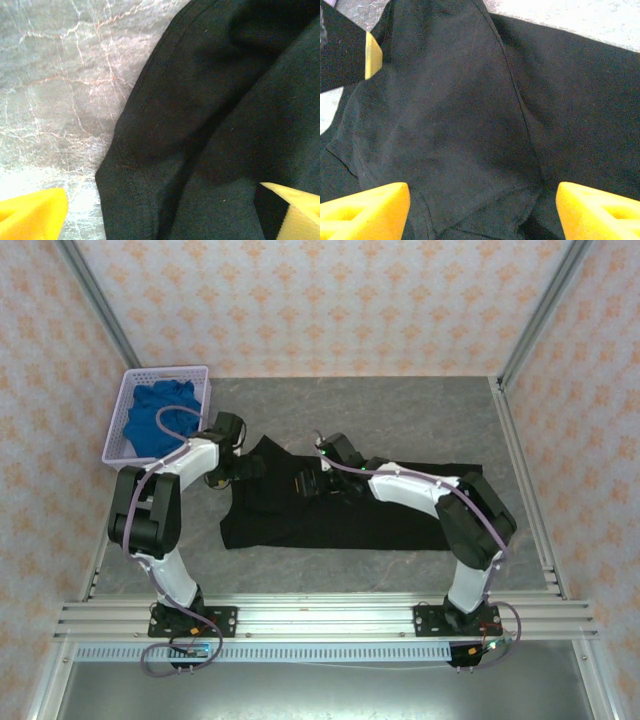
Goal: Fold the inside-out t-shirt
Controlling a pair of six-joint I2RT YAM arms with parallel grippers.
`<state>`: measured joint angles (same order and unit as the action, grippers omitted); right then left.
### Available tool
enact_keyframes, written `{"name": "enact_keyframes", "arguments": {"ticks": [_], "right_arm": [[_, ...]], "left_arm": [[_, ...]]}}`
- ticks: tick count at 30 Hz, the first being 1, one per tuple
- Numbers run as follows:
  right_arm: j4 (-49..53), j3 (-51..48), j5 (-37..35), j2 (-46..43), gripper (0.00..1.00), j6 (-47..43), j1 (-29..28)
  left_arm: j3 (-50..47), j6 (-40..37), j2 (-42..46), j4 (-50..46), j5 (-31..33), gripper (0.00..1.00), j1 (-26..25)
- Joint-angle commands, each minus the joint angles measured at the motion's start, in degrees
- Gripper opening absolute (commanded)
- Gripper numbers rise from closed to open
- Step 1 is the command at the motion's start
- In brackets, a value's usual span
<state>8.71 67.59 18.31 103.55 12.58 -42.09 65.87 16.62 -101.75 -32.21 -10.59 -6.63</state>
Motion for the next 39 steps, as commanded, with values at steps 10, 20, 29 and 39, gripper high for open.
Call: {"name": "enact_keyframes", "arguments": {"ticks": [10, 20, 29, 39], "right_arm": [[-1.43, 1.32, 1.41, 3.83, 0.75, 2.24, -0.19], [-0.73, 1.12, 0.77, 5.17, 0.74, 2.92, -0.17], [-0.15, 0.52, -0.2, 5.03, 0.74, 2.72, -0.19], [0.83, 0.9, -1.29, 4.83, 0.73, 2.29, -0.19]], "left_arm": [[-6.59, 1.9, -1.74, 6.1, -10.05, 0.94, 1.04], [-10.35, 1.93, 1.7, 9.71, -13.51, 0.78, -1.42], [-10.92, 2.37, 1.67, 10.13, -12.58, 0.69, -5.44], [-12.49, 2.76, 2.34, 12.71, -12.38, 0.37, -7.86]]}}
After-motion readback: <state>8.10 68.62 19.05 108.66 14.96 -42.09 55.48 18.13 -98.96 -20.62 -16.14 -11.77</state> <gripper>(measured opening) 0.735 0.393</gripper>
